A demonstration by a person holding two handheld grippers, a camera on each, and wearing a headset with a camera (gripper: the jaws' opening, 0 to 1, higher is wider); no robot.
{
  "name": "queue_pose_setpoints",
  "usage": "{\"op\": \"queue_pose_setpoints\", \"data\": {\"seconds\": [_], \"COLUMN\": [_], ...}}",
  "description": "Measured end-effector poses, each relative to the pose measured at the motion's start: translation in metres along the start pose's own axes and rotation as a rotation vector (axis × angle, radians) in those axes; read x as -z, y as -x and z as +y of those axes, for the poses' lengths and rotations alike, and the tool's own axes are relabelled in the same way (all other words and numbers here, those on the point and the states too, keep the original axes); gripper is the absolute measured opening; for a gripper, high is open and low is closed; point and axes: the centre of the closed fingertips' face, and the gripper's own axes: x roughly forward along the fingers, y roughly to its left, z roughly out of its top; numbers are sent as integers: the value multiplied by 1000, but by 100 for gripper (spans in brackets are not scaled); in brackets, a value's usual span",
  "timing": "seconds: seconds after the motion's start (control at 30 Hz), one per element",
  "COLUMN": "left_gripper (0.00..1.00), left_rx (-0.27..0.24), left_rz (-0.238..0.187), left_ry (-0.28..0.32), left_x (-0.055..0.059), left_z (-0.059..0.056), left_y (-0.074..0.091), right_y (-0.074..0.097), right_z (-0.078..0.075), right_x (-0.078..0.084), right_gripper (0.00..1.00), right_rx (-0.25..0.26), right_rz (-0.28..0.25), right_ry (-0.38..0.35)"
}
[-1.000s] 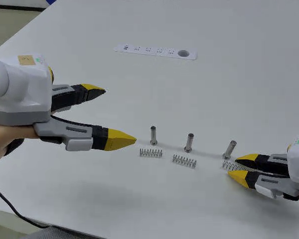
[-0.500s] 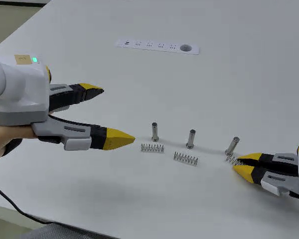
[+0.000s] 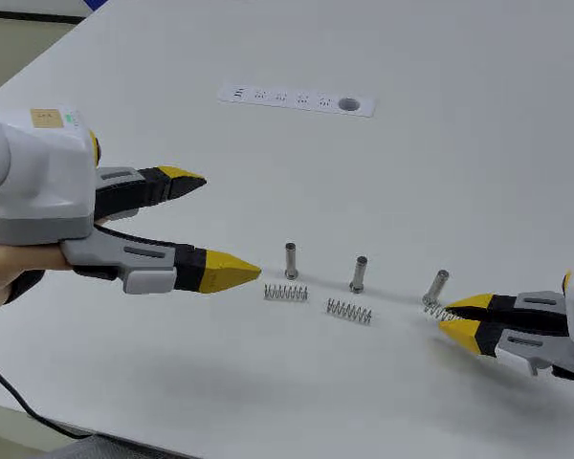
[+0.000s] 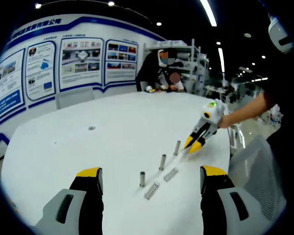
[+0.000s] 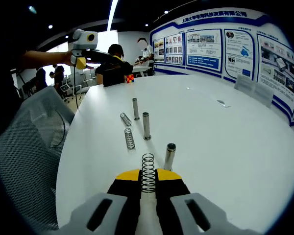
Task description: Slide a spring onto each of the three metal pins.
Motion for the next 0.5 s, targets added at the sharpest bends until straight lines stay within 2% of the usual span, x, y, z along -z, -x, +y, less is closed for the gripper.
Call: {"op": "queue_pose_setpoints", "data": {"seconds": [0.13,0.2,0.27,0.37,0.5], "left_gripper": [82,80,79,77,75], "left_rx": [52,74,90,143,196], "left_rz": [-47,-51,-54,-59,-72], "left_ry": [13,5,-2,-20,-30], "left_x": [-12,-14,-16,-21,-26], "left_z": [-14,-20,-25,-41,-58], "left_y": [-8,-13,-18,-28,-37], "right_y": [8,12,15,21,24], "right_z": [11,15,15,22,34], "right_x": [-30,-45,-53,-75,-93], "right_gripper": [11,11,11,11,11], "right_rx": [-52,-72,-85,-114,-158], "right_rz": [-19,-31,-34,-49,-55], "right_ry": [37,52,59,95,134]}}
